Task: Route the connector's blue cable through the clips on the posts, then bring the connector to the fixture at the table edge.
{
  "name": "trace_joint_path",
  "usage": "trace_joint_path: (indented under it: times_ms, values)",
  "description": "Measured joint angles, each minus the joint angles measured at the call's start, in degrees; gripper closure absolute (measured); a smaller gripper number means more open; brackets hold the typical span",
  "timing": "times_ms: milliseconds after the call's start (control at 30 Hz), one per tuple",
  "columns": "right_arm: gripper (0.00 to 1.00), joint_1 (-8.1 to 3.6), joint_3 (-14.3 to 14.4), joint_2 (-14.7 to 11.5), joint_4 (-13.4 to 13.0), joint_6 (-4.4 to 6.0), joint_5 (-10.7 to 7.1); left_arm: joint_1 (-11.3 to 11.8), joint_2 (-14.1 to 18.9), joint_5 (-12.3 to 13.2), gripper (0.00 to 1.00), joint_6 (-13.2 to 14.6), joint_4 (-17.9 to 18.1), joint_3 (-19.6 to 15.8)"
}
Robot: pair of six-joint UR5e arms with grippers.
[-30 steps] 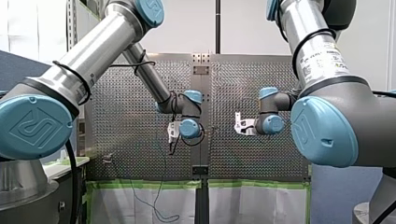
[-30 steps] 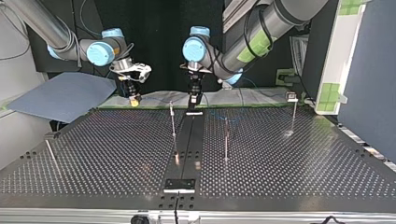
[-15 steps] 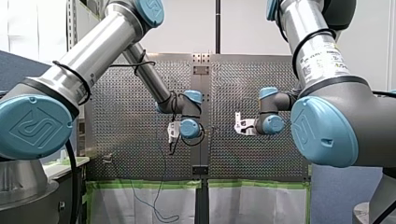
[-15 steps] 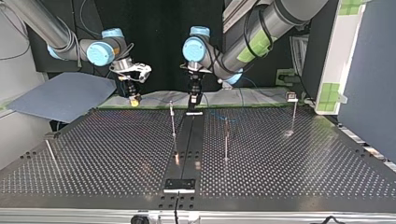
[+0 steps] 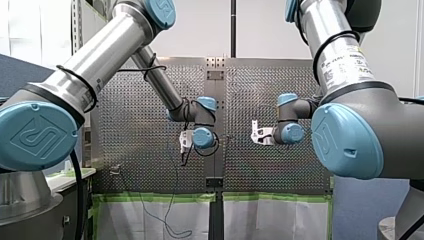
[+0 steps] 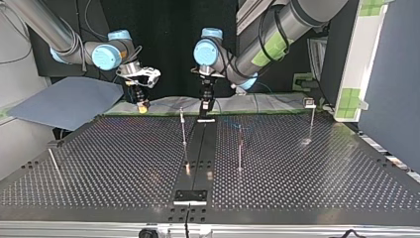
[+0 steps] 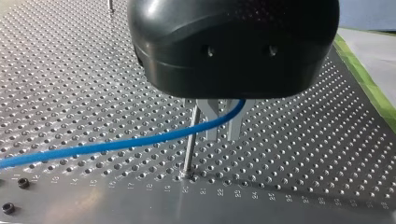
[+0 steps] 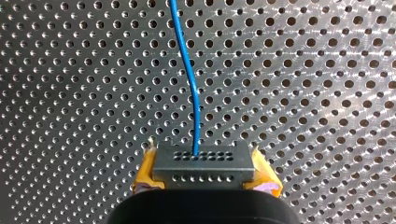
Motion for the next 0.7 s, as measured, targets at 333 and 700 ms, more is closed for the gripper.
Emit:
trace_joint_path:
  times_ms: [333, 700]
  values:
    - [1.00, -0.05, 0.0, 0.0, 0.0, 0.00, 0.01, 0.0, 0.0, 0.0, 0.92, 0.0, 0.0, 0.0]
    - [1.00, -1.05, 0.0, 0.0, -0.7, 0.08, 0.08, 0.0, 0.0, 0.0, 0.92, 0.0, 0.0, 0.0]
